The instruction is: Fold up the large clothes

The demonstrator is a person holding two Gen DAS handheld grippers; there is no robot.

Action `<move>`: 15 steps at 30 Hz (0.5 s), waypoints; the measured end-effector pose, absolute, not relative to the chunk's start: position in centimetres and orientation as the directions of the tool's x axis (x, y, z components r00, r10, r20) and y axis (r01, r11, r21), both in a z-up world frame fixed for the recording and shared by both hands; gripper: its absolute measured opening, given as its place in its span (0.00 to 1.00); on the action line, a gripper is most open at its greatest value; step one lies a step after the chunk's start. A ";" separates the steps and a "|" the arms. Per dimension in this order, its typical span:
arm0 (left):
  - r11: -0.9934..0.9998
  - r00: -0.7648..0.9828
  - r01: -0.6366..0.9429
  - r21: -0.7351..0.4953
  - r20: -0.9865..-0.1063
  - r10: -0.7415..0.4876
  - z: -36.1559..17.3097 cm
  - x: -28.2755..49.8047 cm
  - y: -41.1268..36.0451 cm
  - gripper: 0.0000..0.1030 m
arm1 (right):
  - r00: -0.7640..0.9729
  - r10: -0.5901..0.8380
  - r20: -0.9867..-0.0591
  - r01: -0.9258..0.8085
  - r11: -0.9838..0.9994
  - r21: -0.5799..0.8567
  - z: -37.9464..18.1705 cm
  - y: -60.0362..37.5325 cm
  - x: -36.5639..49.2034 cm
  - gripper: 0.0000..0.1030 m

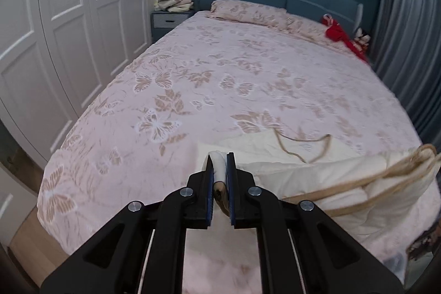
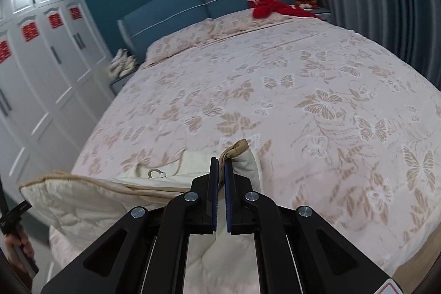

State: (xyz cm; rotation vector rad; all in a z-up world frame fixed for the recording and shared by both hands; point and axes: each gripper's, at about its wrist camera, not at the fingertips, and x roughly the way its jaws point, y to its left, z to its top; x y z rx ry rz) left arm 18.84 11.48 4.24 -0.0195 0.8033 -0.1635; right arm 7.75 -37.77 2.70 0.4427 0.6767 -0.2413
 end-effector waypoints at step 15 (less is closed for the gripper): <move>0.999 0.605 0.054 -0.001 -0.795 -0.033 -4.8 28.6 7.7 0.08 | 0.680 -0.163 -0.714 0.476 0.840 0.262 -5.1 -38.5 15.7 0.03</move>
